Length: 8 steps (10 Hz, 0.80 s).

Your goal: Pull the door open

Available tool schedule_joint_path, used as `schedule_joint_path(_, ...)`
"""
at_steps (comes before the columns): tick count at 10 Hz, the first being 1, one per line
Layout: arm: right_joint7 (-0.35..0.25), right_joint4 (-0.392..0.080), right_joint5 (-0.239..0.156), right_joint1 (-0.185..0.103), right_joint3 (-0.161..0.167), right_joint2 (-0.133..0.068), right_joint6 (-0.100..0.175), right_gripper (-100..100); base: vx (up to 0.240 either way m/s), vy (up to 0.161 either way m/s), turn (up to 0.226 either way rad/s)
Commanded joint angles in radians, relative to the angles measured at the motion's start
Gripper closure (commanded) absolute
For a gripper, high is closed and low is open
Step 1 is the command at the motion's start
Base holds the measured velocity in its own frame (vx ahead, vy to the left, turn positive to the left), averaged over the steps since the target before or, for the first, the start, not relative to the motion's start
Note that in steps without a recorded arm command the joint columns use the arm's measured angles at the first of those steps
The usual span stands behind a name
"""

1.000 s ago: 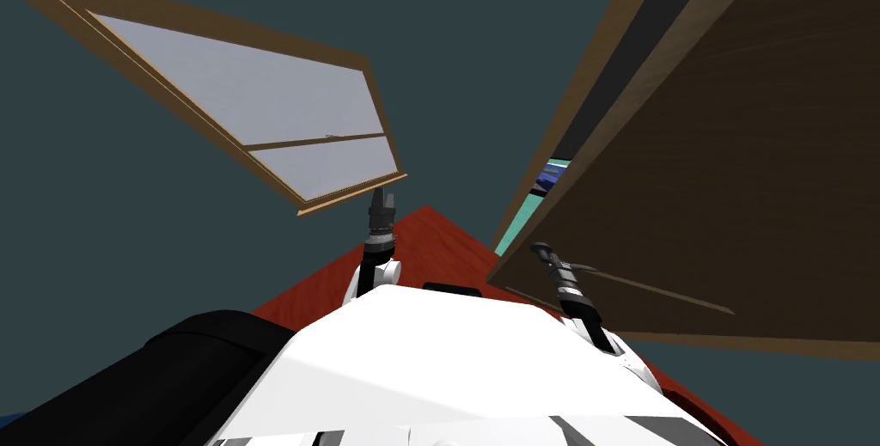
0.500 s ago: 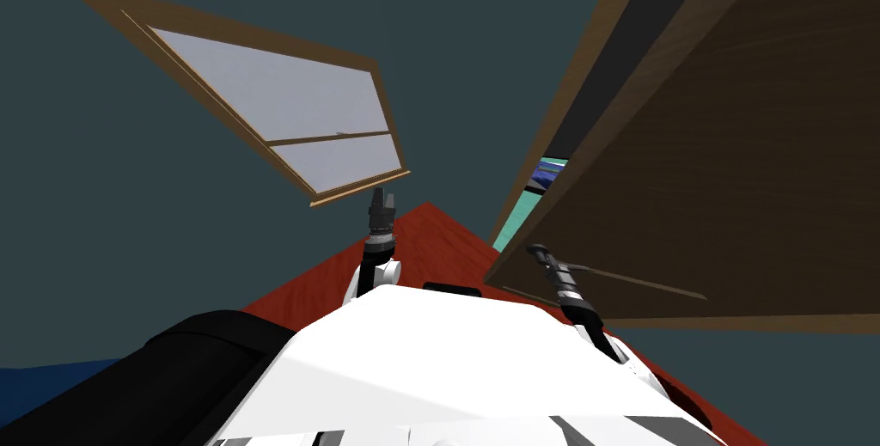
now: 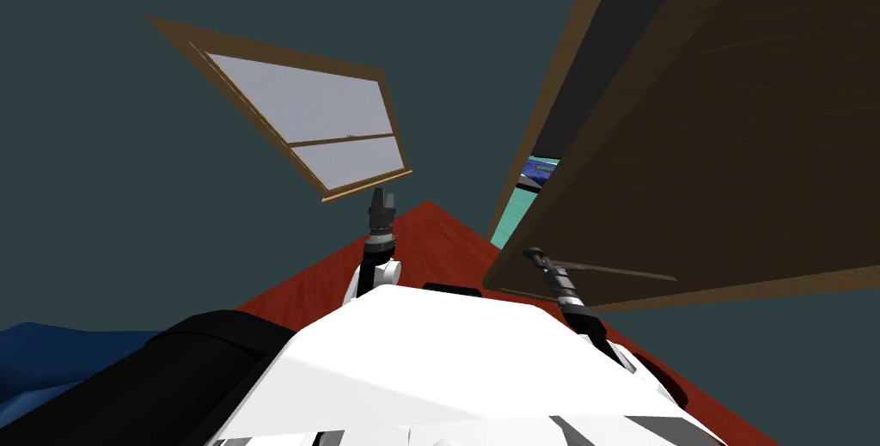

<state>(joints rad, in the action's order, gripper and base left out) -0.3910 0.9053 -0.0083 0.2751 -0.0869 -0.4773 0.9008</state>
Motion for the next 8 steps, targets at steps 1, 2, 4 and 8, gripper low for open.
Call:
schedule_joint_path(1,-0.008,-0.005,0.004,0.01,0.005,-0.008,0.022,100,-0.123,-0.048,0.138)
schedule_joint_path(2,-0.011,-0.006,0.005,0.013,0.007,-0.011,0.028,100,-0.182,-0.08,0.144)
schedule_joint_path(4,-0.021,-0.012,0.01,0.025,0.014,-0.021,0.057,100,-0.191,-0.066,0.133)
schedule_joint_path(8,-0.044,-0.024,0.02,0.052,0.028,-0.044,0.116,100,-0.213,-0.061,0.138)
